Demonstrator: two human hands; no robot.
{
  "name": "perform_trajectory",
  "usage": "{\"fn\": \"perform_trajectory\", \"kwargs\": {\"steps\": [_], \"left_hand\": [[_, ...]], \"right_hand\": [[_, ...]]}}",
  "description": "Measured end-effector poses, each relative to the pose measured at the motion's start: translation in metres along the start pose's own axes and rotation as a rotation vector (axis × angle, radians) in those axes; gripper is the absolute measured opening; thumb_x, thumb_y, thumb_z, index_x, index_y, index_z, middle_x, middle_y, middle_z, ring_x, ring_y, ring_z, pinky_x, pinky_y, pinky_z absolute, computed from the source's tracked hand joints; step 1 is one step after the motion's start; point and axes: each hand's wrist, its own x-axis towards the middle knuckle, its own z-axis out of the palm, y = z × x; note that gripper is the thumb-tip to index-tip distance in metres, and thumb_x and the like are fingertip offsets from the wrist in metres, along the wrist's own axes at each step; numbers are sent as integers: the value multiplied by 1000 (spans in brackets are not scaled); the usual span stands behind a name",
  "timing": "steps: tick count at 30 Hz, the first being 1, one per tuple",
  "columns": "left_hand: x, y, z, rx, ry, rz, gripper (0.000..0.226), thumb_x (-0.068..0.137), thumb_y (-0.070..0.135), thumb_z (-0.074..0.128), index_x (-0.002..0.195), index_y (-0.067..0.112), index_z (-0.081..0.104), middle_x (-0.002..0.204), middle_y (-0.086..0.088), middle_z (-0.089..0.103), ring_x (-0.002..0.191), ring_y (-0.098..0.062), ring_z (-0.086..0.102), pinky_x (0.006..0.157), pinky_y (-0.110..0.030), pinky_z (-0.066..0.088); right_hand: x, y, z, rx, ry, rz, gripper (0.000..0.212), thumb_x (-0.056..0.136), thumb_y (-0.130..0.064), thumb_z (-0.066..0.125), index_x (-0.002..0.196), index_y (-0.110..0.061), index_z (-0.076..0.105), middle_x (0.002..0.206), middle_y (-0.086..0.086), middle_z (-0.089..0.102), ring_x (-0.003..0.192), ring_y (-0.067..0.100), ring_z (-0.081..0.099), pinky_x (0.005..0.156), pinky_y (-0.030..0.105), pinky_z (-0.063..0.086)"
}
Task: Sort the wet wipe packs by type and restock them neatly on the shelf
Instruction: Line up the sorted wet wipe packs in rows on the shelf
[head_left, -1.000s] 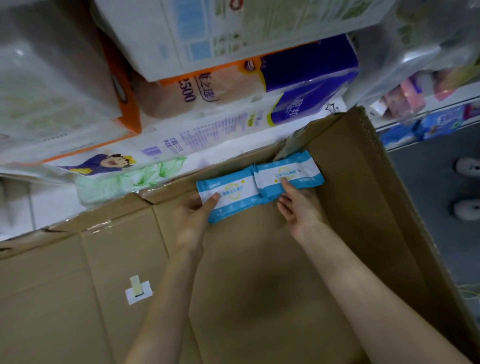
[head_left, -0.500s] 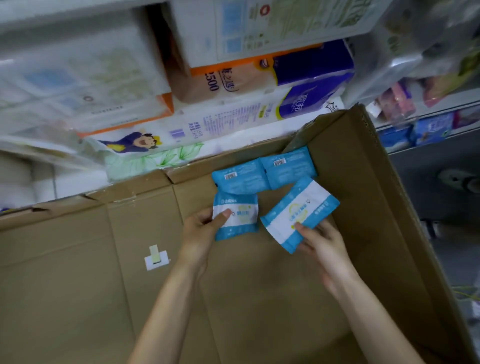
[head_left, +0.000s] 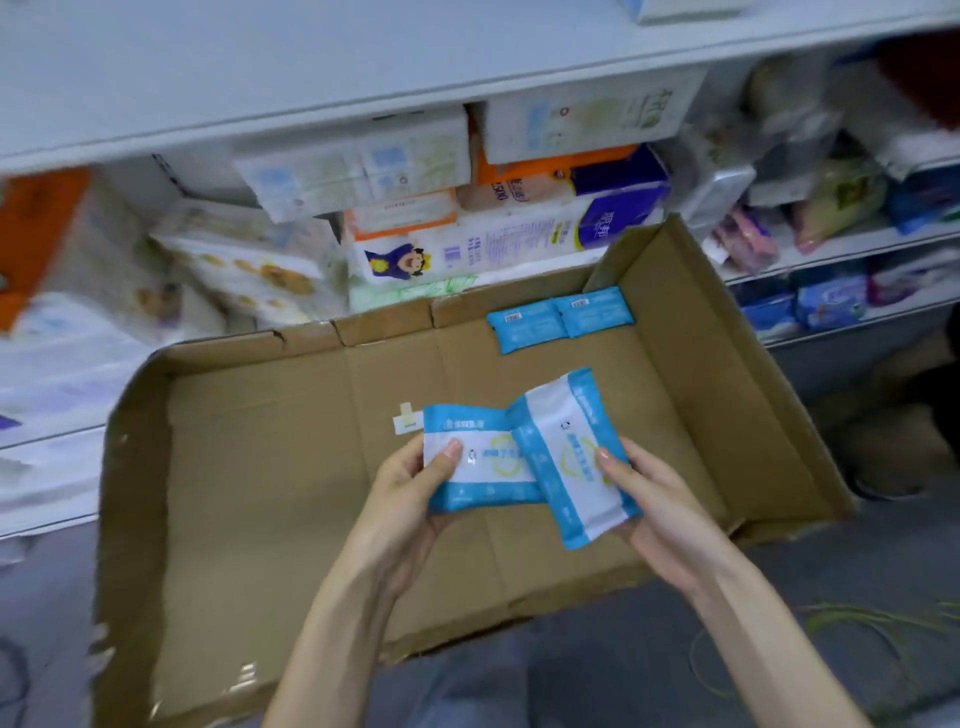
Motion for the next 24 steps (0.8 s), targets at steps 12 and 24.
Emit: {"fn": "perform_trajectory", "kwargs": {"steps": [12,24], "left_hand": [[-191,6,-60,69,298,219,27,80,13,73,104,11,60,96,-7,74,83,-20,72,64,-32,58],[-232,49,-195,-223,627,408,29,71,7,80,96,14,66,95,-9,74,94,-29,69,87,-49,54]], "right_hand": [[-125,32,121,-551,-268,-290,8,89,-13,63,88,-5,62,81,0,70,72,9,62,55,19,47],[-138,76,279,-436,-258,-186,17,82,-5,70,98,-8,64,86,2,74,67,12,63,49,23,49]]}}
